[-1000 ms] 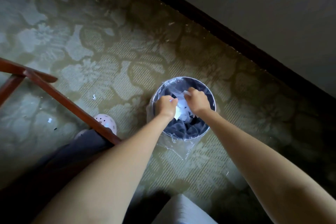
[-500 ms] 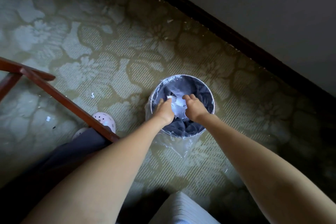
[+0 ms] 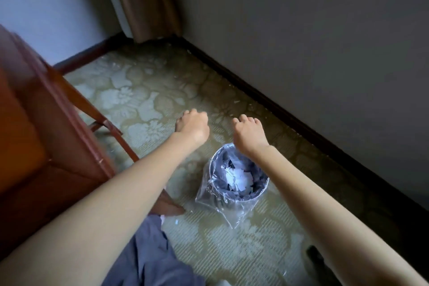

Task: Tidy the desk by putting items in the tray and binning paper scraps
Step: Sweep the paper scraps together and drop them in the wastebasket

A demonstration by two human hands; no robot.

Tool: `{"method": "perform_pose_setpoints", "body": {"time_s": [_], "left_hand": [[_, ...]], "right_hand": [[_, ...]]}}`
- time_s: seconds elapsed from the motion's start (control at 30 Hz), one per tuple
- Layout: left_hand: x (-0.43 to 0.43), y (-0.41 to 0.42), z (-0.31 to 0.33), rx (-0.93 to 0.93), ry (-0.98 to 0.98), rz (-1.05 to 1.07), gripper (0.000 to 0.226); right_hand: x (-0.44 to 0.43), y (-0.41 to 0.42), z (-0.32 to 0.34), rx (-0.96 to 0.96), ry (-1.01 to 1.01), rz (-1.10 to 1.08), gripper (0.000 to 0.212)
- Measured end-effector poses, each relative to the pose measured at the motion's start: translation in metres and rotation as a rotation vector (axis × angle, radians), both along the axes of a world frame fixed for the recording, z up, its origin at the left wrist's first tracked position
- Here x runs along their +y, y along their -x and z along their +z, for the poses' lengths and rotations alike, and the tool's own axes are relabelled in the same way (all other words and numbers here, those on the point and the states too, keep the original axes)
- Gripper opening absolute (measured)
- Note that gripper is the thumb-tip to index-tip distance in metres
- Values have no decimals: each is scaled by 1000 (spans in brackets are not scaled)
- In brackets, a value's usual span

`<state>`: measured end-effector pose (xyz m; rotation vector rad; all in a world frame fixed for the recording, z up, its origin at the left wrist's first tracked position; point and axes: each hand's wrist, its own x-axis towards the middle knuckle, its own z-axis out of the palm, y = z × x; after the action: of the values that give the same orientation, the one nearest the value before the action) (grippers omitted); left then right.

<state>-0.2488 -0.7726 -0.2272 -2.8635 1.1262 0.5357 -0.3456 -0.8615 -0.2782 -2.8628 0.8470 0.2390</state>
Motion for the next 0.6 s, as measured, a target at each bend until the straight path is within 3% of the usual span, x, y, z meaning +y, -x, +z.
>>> {"method": "perform_pose_setpoints", "body": {"time_s": [0.33,0.47,0.6], "left_hand": [[137,-5,169,-350,387,234,29],[225,-12,200,-494,430,402,31],[316,-29,200,-469,437,617,32]], "right_hand": [[124,-32,184,-427,125,231,22],[196,-53,214,-533,124,360,20],[274,-82,224,-553,63,488,18]]}}
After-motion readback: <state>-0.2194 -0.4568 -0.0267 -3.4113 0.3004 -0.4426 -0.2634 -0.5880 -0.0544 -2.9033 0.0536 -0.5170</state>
